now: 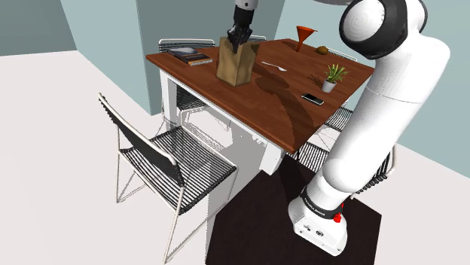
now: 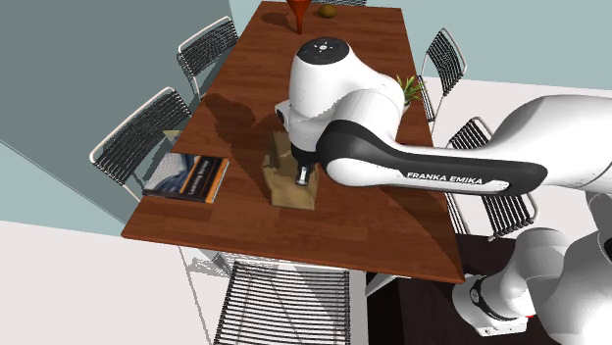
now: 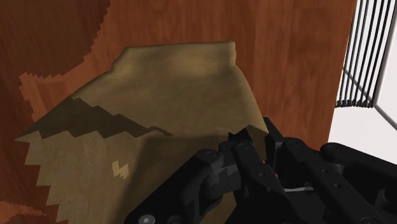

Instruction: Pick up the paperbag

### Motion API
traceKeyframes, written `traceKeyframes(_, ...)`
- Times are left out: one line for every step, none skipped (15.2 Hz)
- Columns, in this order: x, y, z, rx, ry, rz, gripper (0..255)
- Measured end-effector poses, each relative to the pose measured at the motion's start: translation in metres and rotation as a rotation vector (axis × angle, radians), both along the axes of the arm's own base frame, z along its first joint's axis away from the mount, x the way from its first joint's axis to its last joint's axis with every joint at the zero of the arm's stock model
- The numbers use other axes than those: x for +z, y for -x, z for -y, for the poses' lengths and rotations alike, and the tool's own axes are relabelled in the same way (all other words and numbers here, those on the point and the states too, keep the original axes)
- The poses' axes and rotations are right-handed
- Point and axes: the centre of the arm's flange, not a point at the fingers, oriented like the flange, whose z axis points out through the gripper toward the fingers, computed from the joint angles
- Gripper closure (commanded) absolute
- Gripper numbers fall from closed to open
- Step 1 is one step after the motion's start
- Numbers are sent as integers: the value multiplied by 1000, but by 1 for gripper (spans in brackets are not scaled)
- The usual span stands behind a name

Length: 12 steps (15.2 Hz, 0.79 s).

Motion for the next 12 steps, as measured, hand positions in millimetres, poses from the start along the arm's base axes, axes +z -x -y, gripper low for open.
traceKeyframes(4,0,0,0,0,0,255)
traceKeyframes(8,0,-1,0,0,0,255)
traceKeyframes(15,0,-1,0,0,0,255)
traceKeyframes(20,0,-2,0,0,0,255)
traceKeyframes(24,1,0,0,0,0,255)
traceKeyframes(28,1,-1,0,0,0,255)
traceKeyframes(34,0,0,0,0,0,255)
traceKeyframes(40,-2,0,0,0,0,255)
traceKeyframes(45,-1,-1,0,0,0,255)
traceKeyframes(51,-1,-2,0,0,0,255)
traceKeyframes(58,1,-2,0,0,0,255)
traceKeyframes(63,1,0,0,0,0,255)
